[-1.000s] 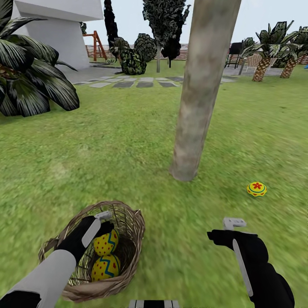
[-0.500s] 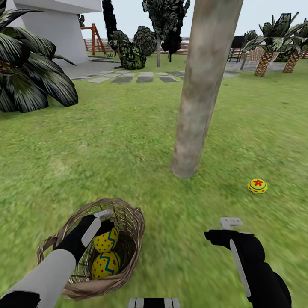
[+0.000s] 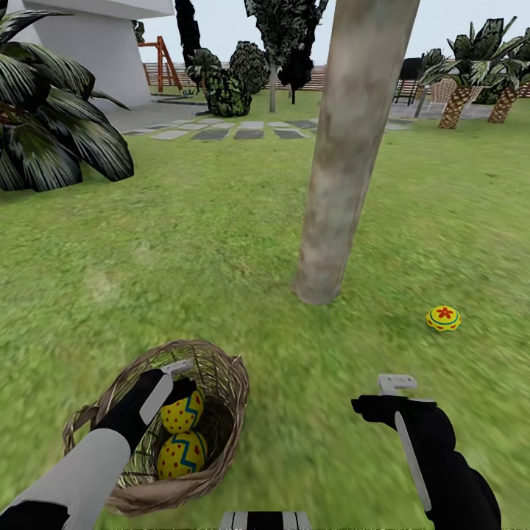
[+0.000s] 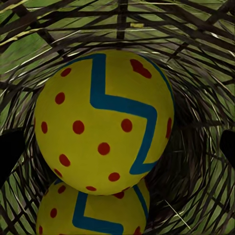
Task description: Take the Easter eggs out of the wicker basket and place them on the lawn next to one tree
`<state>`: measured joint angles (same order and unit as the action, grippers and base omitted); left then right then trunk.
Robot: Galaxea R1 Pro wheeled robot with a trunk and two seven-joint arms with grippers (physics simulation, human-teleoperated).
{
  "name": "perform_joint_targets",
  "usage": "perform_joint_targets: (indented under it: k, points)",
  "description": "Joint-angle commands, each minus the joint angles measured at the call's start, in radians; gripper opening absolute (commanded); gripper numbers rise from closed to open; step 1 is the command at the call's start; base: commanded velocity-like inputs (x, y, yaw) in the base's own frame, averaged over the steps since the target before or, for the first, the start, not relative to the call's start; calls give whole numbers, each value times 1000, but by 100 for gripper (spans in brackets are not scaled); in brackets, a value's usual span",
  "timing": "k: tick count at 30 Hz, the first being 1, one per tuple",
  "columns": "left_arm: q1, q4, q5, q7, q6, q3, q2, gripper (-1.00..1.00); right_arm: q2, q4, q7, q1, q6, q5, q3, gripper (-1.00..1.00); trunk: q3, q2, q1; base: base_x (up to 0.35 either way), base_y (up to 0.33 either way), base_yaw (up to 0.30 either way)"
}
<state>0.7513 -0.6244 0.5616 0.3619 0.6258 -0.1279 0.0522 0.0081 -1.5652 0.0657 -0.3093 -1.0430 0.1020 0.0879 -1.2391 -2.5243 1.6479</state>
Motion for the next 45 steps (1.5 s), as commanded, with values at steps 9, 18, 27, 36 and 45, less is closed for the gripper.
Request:
perform_joint_targets:
  k: [9, 18, 27, 36, 45]
  points:
    - [0, -1, 11, 14, -5, -7, 5, 100, 1, -1, 7, -1, -4, 10, 1, 100, -16, -1, 2, 0, 0, 0]
    - [0, -1, 12, 15, -7, -7, 10, 100, 1, -1, 7, -1, -4, 10, 1, 100, -24, -2, 2, 0, 0, 0]
    - [0, -1, 12, 15, -8, -7, 11, 100, 1, -1, 7, -1, -4, 10, 1, 100, -36, -2, 4, 0, 0, 0]
    - [0, -1, 11, 15, -8, -7, 11, 100, 1, -1, 7, -1, -4, 10, 0, 100, -55, -4, 6, 0, 0, 0]
    - [0, -3, 11, 15, -10, -7, 11, 100, 1, -1, 6, -1, -4, 10, 0, 100, -55, -4, 6, 0, 0, 0]
